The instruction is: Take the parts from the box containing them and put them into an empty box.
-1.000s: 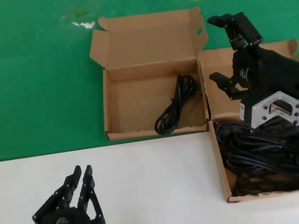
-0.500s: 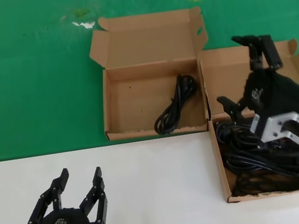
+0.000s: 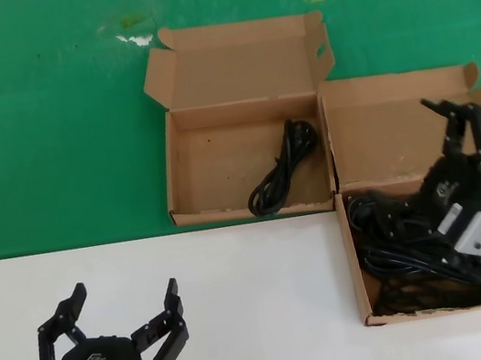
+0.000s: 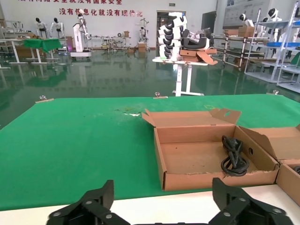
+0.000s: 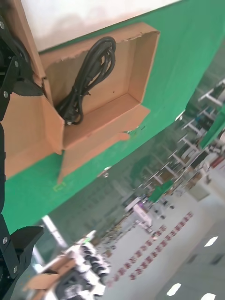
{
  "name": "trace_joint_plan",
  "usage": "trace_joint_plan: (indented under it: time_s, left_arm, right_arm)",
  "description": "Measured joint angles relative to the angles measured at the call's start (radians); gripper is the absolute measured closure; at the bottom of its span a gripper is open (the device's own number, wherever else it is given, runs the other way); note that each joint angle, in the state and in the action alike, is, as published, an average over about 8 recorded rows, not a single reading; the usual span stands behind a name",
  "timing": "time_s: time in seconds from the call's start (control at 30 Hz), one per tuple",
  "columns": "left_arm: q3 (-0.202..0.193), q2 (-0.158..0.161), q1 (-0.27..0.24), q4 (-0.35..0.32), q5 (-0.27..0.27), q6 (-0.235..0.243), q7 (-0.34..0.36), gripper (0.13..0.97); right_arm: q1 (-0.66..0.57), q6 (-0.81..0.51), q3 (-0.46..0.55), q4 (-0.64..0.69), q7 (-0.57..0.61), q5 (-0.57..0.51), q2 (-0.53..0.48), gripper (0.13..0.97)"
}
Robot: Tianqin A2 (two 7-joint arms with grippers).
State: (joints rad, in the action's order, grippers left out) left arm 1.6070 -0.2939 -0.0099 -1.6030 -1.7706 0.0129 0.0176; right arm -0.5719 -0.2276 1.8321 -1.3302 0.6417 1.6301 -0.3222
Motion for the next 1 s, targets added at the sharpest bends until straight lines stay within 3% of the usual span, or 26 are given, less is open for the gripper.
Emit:
trace_joint_plan:
  time_s: [0.27, 0.57, 1.0]
  left_arm:
    - [-0.001, -0.001, 0.002, 0.001, -0.005, -0.002, -0.003, 0.316]
    - [-0.003, -0.002, 0.004, 0.001, -0.01, -0.005, -0.006, 0.193]
    - [-0.004, -0.004, 0.006, 0.002, -0.019, -0.008, -0.011, 0.134]
  right_arm:
    - [0.097, 0.039, -0.04, -0.046, -0.109, 0.029, 0.004, 0.129]
    - [0.205, 0.082, -0.083, -0.097, -0.23, 0.061, 0.008, 0.129]
    - [0.362, 0.144, -0.147, -0.171, -0.407, 0.108, 0.014, 0.129]
